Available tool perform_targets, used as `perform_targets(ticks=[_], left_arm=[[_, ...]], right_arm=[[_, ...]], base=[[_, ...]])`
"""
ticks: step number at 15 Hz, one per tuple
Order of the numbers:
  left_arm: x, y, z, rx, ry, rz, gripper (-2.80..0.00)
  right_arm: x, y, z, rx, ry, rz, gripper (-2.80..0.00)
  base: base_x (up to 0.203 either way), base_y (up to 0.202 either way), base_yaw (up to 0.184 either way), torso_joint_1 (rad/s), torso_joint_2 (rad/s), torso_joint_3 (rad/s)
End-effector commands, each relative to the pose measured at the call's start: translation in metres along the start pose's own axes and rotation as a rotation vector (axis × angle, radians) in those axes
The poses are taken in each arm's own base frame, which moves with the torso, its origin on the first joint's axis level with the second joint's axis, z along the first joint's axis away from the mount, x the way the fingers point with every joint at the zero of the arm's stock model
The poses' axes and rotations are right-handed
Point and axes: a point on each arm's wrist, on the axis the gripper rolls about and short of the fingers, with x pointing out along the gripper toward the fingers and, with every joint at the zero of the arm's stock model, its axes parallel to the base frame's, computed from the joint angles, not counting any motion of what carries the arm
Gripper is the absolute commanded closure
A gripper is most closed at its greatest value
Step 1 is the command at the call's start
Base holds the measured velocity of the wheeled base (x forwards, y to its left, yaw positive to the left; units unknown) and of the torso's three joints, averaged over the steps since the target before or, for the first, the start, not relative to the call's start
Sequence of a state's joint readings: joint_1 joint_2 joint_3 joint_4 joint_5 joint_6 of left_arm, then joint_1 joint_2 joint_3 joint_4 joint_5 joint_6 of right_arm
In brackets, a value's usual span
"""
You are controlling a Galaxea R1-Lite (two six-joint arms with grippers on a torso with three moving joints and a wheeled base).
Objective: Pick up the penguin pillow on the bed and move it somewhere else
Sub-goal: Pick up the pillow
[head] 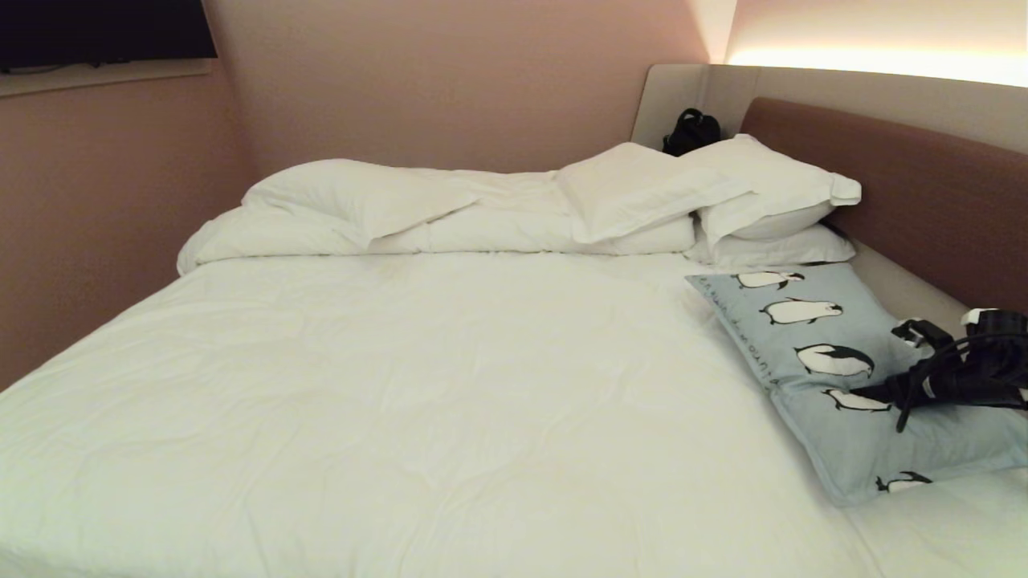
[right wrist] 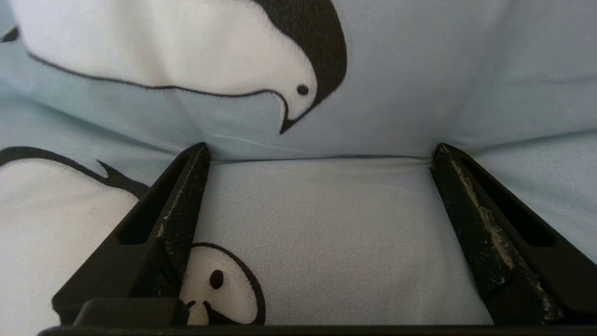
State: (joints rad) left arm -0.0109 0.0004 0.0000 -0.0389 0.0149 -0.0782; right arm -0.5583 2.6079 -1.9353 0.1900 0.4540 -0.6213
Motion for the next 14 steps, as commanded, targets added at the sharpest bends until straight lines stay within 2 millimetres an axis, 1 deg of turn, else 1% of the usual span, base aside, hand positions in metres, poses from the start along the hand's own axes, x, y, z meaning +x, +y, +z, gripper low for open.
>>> perform_targets(ticks=[1,4,7,8,14], left_arm=[[0.0,0.0,0.0001,0.0,-0.001,0.0,0.0],[0.0,0.0,0.0001,0.0,-0.001,0.0,0.0],[0.0,0.0,0.0,-0.002,0.0,0.001,0.0],[0.0,0.0,0.0001,0.0,-0.001,0.0,0.0],[0.0,0.0,0.0001,0.0,-0.001,0.0,0.0]], right_arm=[[0.0139,0.0045,-0.0108,0.002,0.043,0.005,-2.8],[0.0193,0.007,-0.0141,0.001,0.058,0.007,-2.8],[0.0207,0.0076,-0.0144,0.0,0.058,0.009,-2.8],[0.0227,0.0094,-0.0147,-0.004,0.065,0.008,0.0],[0.0226,0.0077,-0.0101,-0.023,0.05,-0.033,0.0]], base=[[0.0,0.0,0.0,0.0,0.0,0.0],[0.0,0.0,0.0,0.0,0.0,0.0],[0.0,0.0,0.0,0.0,0.0,0.0],[0.0,0.0,0.0,0.0,0.0,0.0],[0.0,0.0,0.0,0.0,0.0,0.0]])
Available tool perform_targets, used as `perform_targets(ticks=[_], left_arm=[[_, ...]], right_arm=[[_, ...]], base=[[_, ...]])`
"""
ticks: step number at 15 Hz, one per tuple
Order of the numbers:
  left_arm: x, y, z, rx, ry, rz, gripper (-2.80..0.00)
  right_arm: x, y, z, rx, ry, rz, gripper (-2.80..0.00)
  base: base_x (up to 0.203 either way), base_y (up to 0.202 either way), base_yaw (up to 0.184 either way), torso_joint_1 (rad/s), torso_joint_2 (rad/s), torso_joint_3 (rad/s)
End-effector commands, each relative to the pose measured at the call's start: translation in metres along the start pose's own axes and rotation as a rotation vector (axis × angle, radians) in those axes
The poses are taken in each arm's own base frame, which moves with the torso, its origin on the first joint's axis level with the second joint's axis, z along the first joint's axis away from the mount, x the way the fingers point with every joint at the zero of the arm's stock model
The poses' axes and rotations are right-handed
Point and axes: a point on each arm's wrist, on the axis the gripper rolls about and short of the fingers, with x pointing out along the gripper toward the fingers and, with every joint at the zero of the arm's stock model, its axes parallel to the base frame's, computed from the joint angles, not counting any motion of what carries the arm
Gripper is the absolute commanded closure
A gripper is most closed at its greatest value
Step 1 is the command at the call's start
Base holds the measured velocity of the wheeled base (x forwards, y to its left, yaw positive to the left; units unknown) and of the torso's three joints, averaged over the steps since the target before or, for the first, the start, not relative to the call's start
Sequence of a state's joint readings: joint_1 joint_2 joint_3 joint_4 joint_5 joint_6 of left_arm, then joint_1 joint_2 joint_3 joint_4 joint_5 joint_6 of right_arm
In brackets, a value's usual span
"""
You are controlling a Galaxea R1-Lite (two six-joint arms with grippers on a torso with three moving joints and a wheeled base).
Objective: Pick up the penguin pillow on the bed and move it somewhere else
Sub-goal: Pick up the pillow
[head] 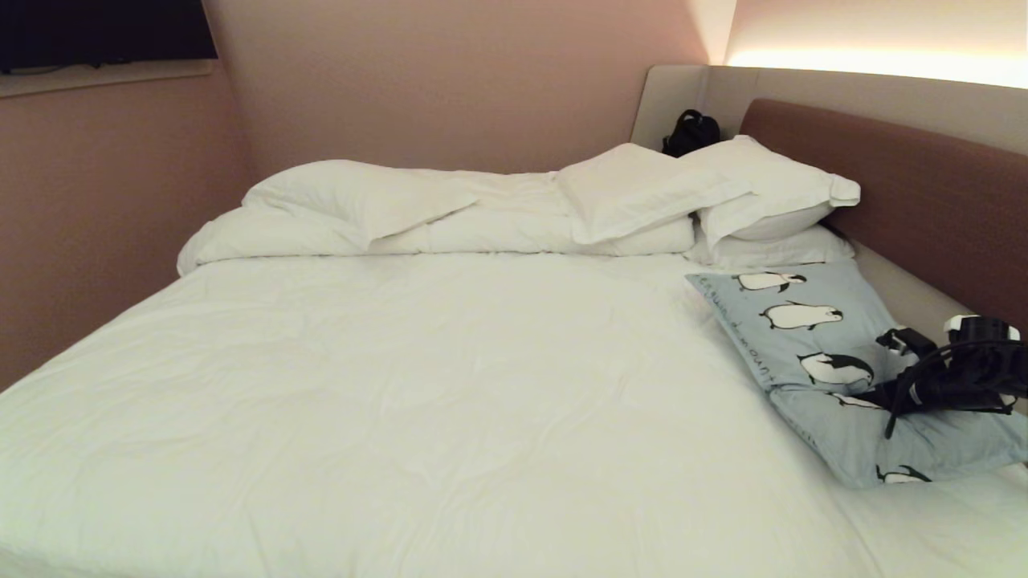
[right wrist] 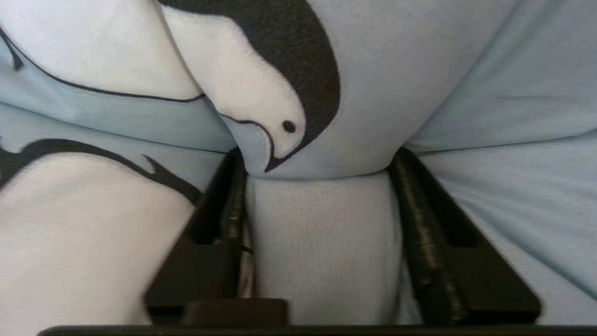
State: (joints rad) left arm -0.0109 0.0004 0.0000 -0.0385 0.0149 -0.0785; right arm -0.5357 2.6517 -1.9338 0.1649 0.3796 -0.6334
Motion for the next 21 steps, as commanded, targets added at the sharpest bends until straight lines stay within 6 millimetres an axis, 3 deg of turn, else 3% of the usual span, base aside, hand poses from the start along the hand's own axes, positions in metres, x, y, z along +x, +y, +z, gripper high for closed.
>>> perform_targets(ticks=[1,3,16,21], left_arm=[[0.0,0.0,0.0,0.0,-0.002,0.0,0.0],[0.0,0.0,0.0,0.0,0.0,0.001,0.0],[0.0,0.0,0.0,0.0,-0.002,0.0,0.0],[0.0,0.0,0.0,-0.001,-0.002,0.0,0.0]], right_arm=[[0.002,-0.001,0.001,-0.001,-0.02,-0.005,0.0],[-0.002,-0.002,0.005,0.019,-0.037,-0.018,0.0],[-0.093,-0.007,0.075,0.18,-0.244,-0.05,0.0],[-0.109,-0.01,0.08,0.178,-0.273,-0.061,0.0]], base=[[0.0,0.0,0.0,0.0,0.0,0.0],[0.0,0.0,0.0,0.0,0.0,0.0],[0.0,0.0,0.0,0.0,0.0,0.0],[0.0,0.0,0.0,0.0,0.0,0.0]])
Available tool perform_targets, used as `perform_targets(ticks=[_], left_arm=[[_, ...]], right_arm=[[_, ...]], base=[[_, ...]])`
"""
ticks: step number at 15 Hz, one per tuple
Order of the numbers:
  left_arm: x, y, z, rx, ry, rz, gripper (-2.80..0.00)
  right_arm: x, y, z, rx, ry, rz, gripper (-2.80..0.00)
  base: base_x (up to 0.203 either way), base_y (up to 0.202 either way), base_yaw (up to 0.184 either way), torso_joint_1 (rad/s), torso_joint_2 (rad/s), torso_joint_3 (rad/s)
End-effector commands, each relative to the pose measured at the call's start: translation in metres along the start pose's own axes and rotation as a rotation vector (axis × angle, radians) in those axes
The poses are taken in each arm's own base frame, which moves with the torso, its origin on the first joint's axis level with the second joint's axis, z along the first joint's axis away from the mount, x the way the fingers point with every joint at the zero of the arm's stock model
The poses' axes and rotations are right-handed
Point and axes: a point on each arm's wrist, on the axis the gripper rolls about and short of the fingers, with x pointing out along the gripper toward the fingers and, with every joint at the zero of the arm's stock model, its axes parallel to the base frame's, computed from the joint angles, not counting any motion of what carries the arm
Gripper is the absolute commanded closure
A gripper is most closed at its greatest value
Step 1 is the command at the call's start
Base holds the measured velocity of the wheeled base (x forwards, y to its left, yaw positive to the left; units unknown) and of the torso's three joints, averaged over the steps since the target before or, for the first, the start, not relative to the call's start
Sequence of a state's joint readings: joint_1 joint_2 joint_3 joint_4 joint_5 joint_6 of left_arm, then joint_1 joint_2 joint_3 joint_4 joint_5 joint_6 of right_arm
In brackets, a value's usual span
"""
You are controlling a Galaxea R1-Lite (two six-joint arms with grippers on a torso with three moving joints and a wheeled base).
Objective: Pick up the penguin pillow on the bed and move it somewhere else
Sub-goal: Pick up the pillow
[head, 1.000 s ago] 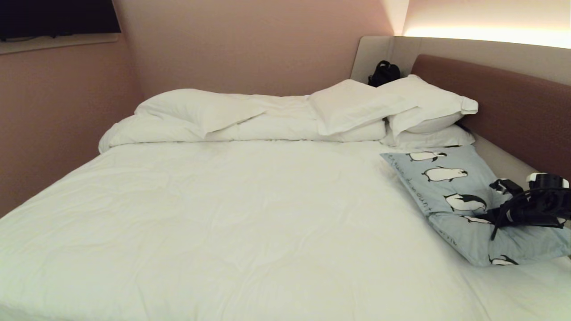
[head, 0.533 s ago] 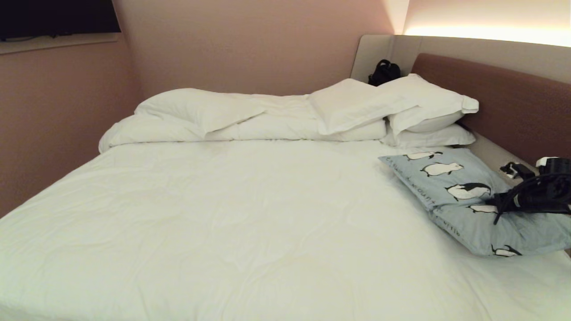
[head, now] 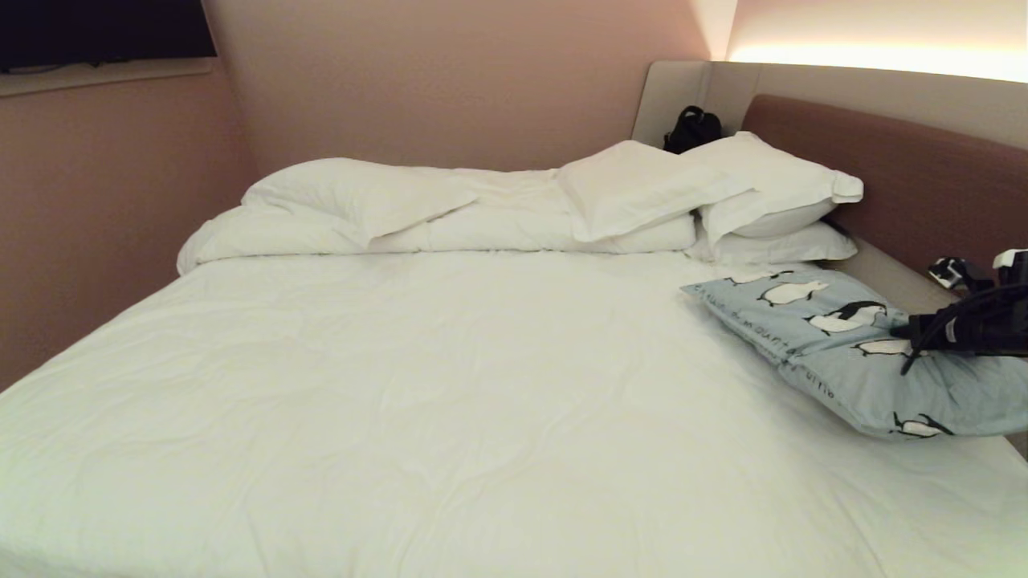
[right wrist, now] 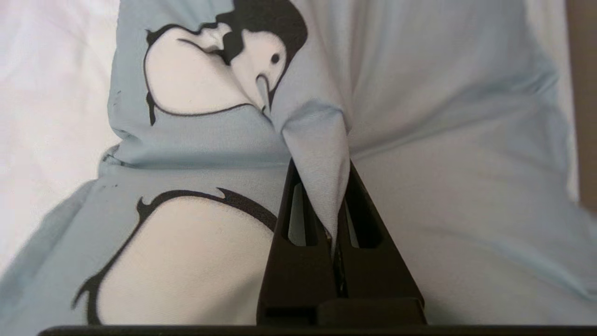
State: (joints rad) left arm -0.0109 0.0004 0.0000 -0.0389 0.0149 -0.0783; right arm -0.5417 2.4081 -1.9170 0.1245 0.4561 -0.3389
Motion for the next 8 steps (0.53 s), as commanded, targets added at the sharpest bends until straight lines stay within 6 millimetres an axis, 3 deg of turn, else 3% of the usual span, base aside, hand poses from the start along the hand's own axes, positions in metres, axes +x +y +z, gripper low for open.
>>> perform_targets(ticks=[1,8], left_arm=[[0.0,0.0,0.0,-0.001,0.0,0.001,0.0],[0.0,0.0,0.0,0.0,0.0,0.001,0.0]], right_arm=[[-0.013,-0.002,0.01,-0.012,-0.029,-0.011,0.0],[-0.04,-0.025,0.02,-0.009,-0.153,-0.103,0.0]], base=[[0.0,0.0,0.0,0.0,0.0,0.0],[0.0,0.0,0.0,0.0,0.0,0.0]])
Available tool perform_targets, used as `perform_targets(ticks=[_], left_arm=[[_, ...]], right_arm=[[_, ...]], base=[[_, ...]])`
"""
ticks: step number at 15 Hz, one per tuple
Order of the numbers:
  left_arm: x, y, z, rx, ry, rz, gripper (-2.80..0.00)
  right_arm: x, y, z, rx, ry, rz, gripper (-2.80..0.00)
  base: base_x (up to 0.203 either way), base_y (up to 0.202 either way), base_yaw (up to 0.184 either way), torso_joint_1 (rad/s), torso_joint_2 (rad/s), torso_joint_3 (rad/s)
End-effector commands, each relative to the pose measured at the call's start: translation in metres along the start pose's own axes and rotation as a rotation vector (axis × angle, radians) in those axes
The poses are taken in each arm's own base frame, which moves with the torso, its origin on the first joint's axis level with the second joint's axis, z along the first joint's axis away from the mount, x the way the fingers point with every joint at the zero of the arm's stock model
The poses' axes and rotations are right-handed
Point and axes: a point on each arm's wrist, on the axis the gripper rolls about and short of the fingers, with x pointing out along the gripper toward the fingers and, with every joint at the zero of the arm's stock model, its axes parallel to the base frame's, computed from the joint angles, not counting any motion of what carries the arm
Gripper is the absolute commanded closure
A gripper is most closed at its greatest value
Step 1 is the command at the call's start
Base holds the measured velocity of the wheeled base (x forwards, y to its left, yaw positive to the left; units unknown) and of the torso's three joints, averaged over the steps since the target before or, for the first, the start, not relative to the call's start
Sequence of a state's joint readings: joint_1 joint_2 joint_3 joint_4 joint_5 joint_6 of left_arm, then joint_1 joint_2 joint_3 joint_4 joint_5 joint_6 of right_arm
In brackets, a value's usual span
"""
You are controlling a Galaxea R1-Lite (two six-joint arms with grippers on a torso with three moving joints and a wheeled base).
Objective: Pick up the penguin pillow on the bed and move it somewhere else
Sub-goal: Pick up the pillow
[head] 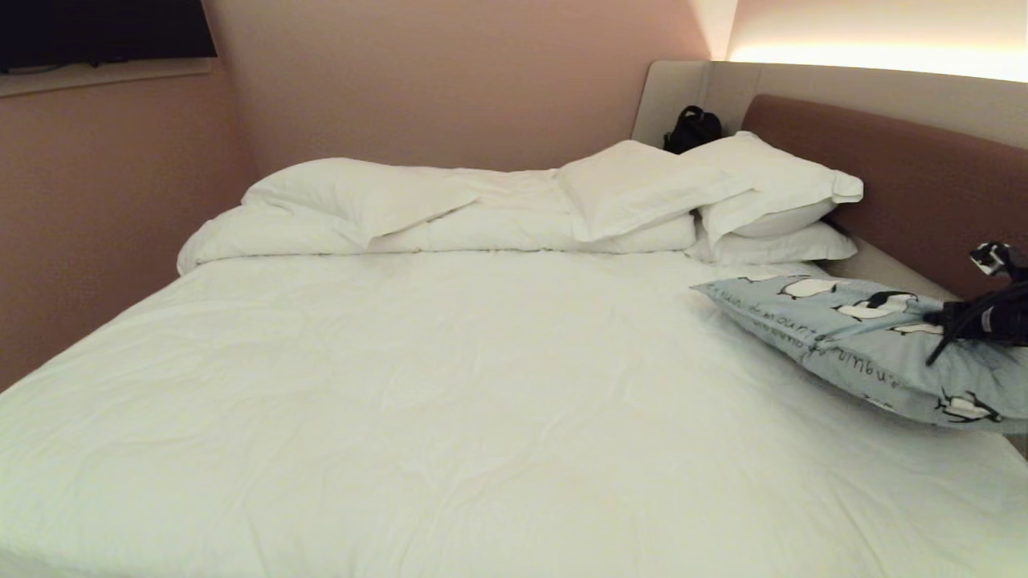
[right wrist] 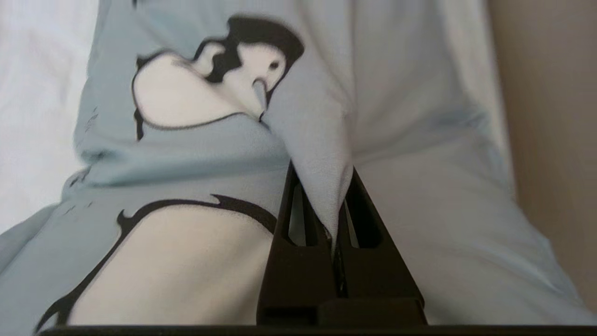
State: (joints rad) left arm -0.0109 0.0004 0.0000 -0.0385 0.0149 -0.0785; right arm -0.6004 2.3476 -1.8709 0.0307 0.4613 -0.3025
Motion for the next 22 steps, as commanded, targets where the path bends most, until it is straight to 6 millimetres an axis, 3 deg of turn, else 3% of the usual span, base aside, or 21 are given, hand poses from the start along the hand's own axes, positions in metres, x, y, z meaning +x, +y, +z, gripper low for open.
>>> perform_targets(ticks=[1,6,16,17,20,22], left_arm=[[0.0,0.0,0.0,-0.001,0.0,0.001,0.0],[0.0,0.0,0.0,-0.001,-0.002,0.0,0.0],[0.0,0.0,0.0,-0.001,0.0,0.001,0.0],[0.0,0.0,0.0,-0.001,0.0,0.001,0.0],[0.0,0.0,0.0,0.0,-0.002,0.0,0.0],[0.0,0.0,0.0,-0.001,-0.001,0.0,0.0]], right_arm=[[-0.01,-0.007,0.01,-0.024,-0.067,-0.034,0.0],[-0.012,-0.015,0.0,-0.032,-0.05,-0.049,0.0],[0.007,-0.017,-0.058,-0.331,0.111,0.008,0.0],[0.008,-0.017,-0.059,-0.331,0.115,0.011,-2.8],[-0.001,-0.014,-0.053,-0.338,0.105,0.01,-2.8],[-0.02,-0.008,-0.035,-0.353,0.055,0.028,-2.8]], base=[[0.0,0.0,0.0,0.0,0.0,0.0],[0.0,0.0,0.0,0.0,0.0,0.0],[0.0,0.0,0.0,0.0,0.0,0.0],[0.0,0.0,0.0,0.0,0.0,0.0],[0.0,0.0,0.0,0.0,0.0,0.0],[0.0,0.0,0.0,0.0,0.0,0.0]])
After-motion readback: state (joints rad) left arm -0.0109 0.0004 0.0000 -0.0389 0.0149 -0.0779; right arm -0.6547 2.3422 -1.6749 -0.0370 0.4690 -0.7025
